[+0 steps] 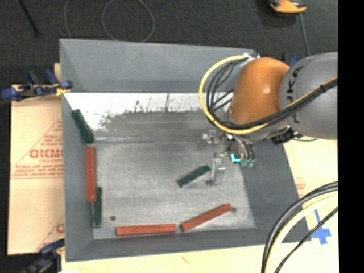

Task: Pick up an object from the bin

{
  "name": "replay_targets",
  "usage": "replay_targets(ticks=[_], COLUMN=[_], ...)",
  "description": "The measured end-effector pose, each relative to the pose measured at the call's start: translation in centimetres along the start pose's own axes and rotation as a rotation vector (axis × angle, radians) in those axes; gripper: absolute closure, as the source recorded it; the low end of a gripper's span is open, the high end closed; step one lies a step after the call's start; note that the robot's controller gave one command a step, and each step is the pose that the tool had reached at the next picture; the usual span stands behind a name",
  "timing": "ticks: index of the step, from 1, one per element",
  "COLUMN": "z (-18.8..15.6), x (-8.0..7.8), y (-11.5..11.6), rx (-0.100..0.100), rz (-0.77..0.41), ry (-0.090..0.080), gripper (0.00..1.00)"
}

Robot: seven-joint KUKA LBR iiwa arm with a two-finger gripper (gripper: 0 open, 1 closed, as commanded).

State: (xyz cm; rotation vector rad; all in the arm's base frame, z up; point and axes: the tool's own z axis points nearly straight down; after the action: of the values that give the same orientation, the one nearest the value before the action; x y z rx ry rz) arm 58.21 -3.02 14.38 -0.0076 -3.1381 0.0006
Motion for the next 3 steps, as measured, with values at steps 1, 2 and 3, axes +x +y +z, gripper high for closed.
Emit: replay_targets(ticks=[1,2,3], z=[7.5,7.2,-4.5], x=[-0.3,-0.5,1.1], y=[-0.4,-0.4,-0.1], rx=[-0.002,-0.001,0.001], rz=[0.167,0.164,0.113], ry=[-0.003,-0.008,-0.015], gripper=[0.0,1.0,1.0])
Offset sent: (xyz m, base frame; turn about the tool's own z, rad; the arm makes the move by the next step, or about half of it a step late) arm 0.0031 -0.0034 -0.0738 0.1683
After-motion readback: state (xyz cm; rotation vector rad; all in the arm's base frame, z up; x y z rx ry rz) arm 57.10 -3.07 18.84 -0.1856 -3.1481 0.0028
